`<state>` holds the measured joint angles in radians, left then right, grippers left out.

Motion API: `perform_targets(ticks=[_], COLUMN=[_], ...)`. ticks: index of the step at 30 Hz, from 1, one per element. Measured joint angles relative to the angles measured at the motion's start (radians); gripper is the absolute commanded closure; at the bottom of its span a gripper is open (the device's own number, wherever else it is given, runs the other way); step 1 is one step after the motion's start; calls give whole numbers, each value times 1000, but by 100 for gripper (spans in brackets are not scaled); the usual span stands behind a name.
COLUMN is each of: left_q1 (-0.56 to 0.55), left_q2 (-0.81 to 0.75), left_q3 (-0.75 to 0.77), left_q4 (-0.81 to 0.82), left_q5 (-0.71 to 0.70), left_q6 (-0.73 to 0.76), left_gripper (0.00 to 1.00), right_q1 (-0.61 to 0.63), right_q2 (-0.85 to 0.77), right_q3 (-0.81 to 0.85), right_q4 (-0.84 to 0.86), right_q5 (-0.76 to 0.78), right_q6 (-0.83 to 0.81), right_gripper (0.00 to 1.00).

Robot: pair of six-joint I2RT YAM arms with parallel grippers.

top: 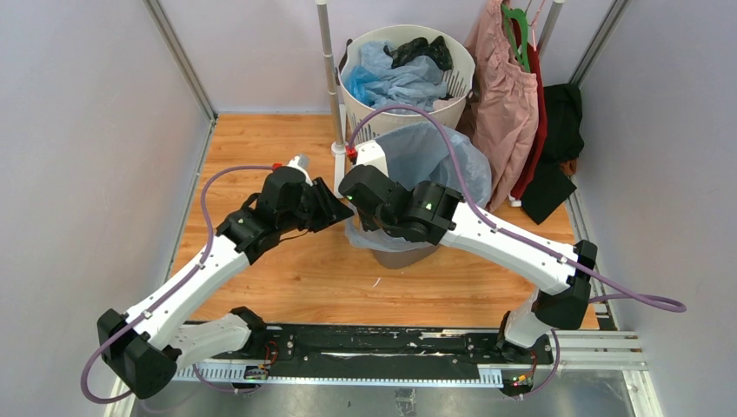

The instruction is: Put the trash bags into the trash bin

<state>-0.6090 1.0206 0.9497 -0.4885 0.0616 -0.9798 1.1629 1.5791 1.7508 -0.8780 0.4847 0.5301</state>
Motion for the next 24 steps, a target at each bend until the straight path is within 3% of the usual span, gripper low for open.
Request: perform_targets(ticks=[5, 17, 24], left_q1=[0, 0, 0], left_q2=[51, 24, -6], left_q3=[0, -8, -8], left_q4=[34, 33, 12], left_q5=[52, 74, 74], left_q6=[-13, 0, 23], left_gripper=[65, 48, 47], right_q1=[0, -3, -6], right_q2=[0, -6, -6], right_q3=[-8, -32, -34], right_q4=[12, 54, 60], right_q5=[2, 7, 6], right_q6=[0, -2, -2], right_gripper=[100, 100, 100])
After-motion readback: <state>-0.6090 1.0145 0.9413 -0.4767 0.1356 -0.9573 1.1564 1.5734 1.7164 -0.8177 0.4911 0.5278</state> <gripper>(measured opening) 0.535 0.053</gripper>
